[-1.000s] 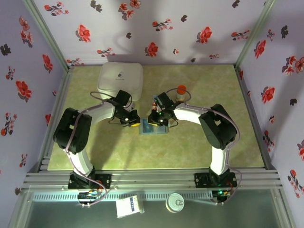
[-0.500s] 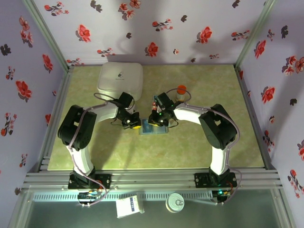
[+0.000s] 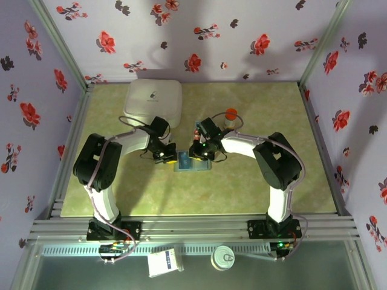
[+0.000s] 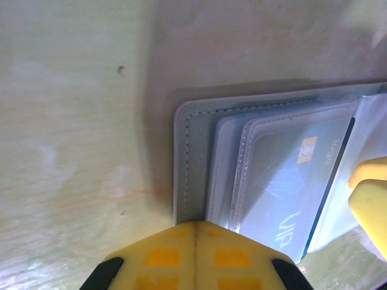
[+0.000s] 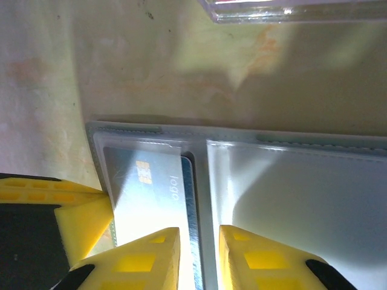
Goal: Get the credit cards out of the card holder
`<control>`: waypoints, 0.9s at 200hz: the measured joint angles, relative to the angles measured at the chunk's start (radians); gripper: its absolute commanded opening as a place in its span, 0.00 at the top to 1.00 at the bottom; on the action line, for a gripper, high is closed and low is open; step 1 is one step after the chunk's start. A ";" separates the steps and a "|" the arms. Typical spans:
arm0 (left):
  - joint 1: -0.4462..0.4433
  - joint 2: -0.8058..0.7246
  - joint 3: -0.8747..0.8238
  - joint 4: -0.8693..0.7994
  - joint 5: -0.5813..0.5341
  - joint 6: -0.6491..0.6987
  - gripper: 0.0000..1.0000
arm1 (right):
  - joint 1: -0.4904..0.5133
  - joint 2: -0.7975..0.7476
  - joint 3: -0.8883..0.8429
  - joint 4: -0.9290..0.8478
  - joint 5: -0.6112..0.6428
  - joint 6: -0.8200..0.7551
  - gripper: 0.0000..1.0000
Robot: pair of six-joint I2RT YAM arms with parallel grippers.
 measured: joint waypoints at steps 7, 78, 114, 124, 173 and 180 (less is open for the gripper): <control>0.002 -0.002 0.000 -0.004 -0.004 0.000 0.97 | 0.000 0.000 0.000 0.000 0.000 0.000 0.76; 0.008 -0.055 0.000 0.000 0.005 -0.030 0.96 | 0.006 0.000 0.000 0.016 -0.001 0.008 0.76; 0.008 -0.061 0.000 0.012 0.018 -0.047 1.00 | 0.006 0.000 0.000 0.035 -0.007 0.012 0.76; 0.006 -0.061 0.000 0.018 0.026 -0.050 1.00 | 0.006 0.000 0.000 0.045 -0.011 0.019 0.76; -0.010 -0.048 -0.002 0.059 0.050 -0.060 1.00 | 0.006 0.014 0.000 0.089 -0.035 0.038 0.76; -0.011 -0.043 -0.002 0.064 0.050 -0.062 1.00 | 0.006 0.019 0.000 0.092 -0.039 0.038 0.76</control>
